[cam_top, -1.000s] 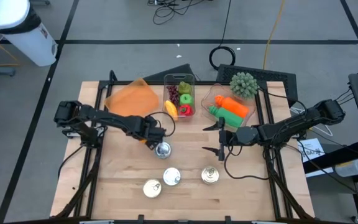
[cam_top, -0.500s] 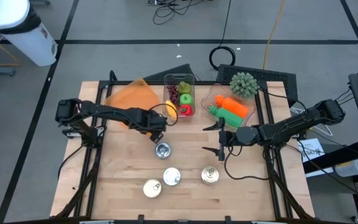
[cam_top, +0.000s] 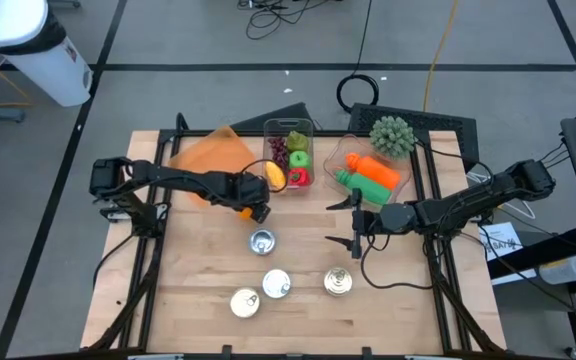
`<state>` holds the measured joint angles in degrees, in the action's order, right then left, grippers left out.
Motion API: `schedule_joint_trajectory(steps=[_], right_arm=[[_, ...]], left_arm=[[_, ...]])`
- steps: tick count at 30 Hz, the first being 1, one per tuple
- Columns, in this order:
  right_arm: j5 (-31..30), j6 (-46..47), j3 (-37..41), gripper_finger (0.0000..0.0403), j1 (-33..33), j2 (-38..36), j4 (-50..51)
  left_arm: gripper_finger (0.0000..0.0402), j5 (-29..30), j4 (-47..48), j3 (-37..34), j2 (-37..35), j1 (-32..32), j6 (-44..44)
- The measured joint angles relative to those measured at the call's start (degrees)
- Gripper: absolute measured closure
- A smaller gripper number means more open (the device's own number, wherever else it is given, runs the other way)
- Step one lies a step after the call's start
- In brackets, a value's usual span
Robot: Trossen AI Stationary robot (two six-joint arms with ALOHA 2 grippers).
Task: Pick & Place Food Item
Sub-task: Put the orange into the left transparent bin
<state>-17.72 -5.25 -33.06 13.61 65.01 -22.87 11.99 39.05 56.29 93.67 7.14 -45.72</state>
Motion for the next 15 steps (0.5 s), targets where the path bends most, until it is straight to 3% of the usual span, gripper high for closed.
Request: schedule_joint_trajectory(steps=[15], right_arm=[[-0.02,-0.15,0.00,0.0046,0.00,0.02,-0.02]], left_arm=[[0.0039,-8.46,3.05,-1.47,-0.88,-1.05,12.45]])
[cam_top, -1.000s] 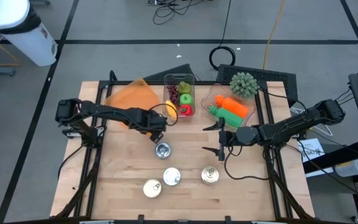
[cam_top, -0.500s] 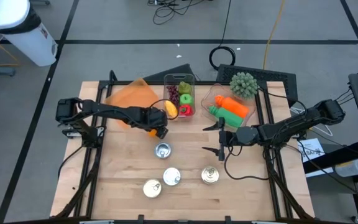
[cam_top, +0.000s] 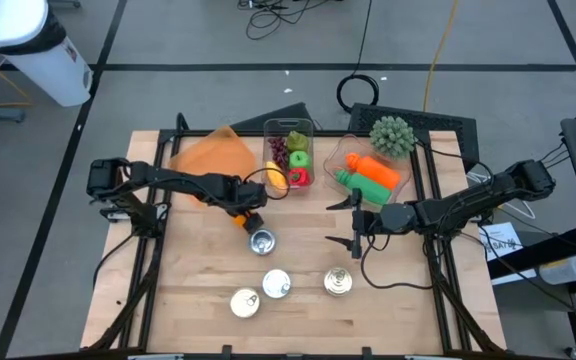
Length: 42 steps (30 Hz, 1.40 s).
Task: Pick & Place Food Item
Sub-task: Put the orange into the left transparent bin
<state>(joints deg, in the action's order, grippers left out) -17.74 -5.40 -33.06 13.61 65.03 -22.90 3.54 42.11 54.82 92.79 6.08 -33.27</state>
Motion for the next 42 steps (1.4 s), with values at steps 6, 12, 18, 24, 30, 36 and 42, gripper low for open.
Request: schedule_joint_trajectory(steps=[6,12,18,24,30,36,42], right_arm=[[-0.02,0.01,0.00,0.0046,-0.03,-0.01,0.00],[-0.06,0.03,0.00,0.0046,-0.04,-0.01,-0.02],[-0.07,0.03,0.00,0.0046,-0.02,0.01,-0.02],[-0.09,0.03,0.00,0.0046,-0.02,0.01,-0.02],[-0.11,0.01,0.00,0.0046,-0.02,0.01,-0.02],[-0.11,0.16,0.00,0.0046,-0.02,0.01,-0.02],[-0.13,0.12,-0.02,0.0046,-0.02,0.01,-0.28]], left_arm=[[0.0039,-2.26,6.10,0.09,0.32,2.15,1.12],[0.0040,-1.78,7.67,-0.03,0.38,2.67,-0.92],[0.0090,-2.02,7.59,-0.08,0.38,2.21,-1.89],[0.0091,-1.76,7.50,-0.08,0.24,2.19,-3.33],[0.0083,3.17,8.26,2.30,-3.92,2.15,-4.49],[0.0092,7.93,3.49,7.59,-10.00,2.15,-0.04],[0.0087,11.34,-17.04,9.02,-11.61,2.96,10.84]])
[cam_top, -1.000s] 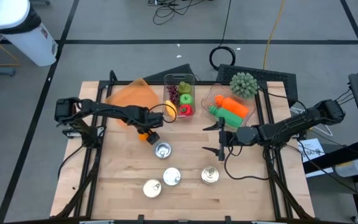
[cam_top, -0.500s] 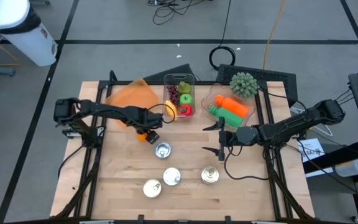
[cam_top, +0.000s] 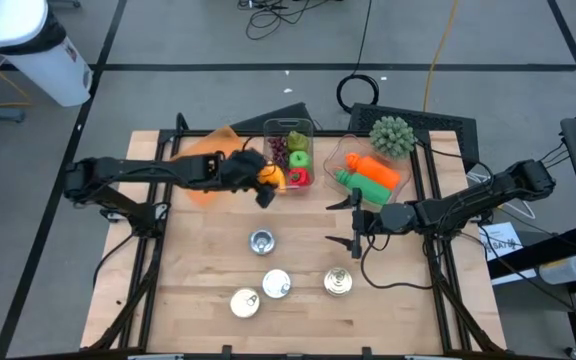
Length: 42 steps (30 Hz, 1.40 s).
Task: Pick & Place Food Item
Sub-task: Put the orange into the left transparent bin
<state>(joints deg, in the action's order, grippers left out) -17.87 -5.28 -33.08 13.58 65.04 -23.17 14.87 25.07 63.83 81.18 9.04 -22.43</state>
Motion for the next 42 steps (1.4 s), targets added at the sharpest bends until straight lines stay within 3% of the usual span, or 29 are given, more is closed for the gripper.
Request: schedule_joint_trajectory(steps=[6,10,15,25,35,42], right_arm=[[0.00,0.44,-0.03,0.0046,0.00,0.00,-0.16],[-0.02,1.43,-0.05,0.0046,0.00,0.00,-0.20],[-0.02,1.60,-0.05,0.0046,-0.02,0.00,-0.20],[-0.04,1.32,-0.05,0.0046,-0.02,0.00,-0.18],[-0.04,1.40,-0.05,0.0046,-0.76,0.00,-0.18],[-0.02,1.56,-0.03,0.0046,-0.90,0.00,-0.18]], left_arm=[[0.0086,-2.80,-12.24,0.09,4.19,4.98,7.03],[0.0095,-3.53,-17.83,0.09,8.28,9.54,7.14],[0.0080,-9.00,-22.50,0.07,13.54,13.57,6.35],[0.0092,-12.31,-22.86,0.09,19.56,15.80,5.39],[0.0021,-12.97,-22.63,0.09,20.46,15.35,7.23],[0.0004,-12.96,-24.11,0.09,20.33,15.21,6.92]])
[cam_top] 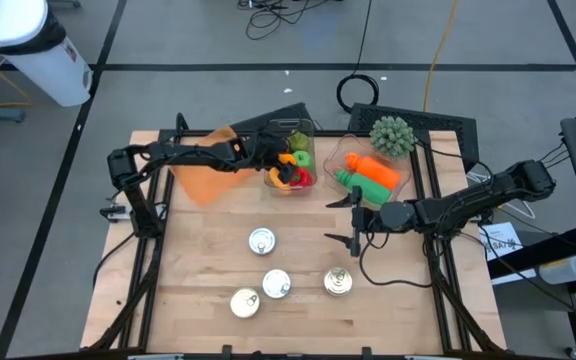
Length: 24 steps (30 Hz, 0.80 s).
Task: Pick & Place Food Item
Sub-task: Put the orange into the left transparent bin, then put the right blue tuna can into the orange bin
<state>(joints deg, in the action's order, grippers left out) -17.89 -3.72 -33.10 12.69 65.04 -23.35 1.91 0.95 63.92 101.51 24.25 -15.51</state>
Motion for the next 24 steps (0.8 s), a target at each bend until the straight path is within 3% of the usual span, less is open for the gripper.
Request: schedule_joint_trajectory(steps=[12,19,24], right_arm=[[0.00,0.01,0.00,0.0046,0.00,0.00,0.02],[0.00,0.26,0.07,0.0046,0.20,-3.81,2.66],[0.23,6.15,0.07,0.0046,0.22,-5.75,8.22]], left_arm=[[0.0007,0.06,-0.75,0.00,-5.29,0.24,0.40],[0.0007,-0.44,7.40,0.00,-16.21,0.26,4.07],[0.0007,-0.35,14.77,0.00,-25.69,-1.30,4.72]])
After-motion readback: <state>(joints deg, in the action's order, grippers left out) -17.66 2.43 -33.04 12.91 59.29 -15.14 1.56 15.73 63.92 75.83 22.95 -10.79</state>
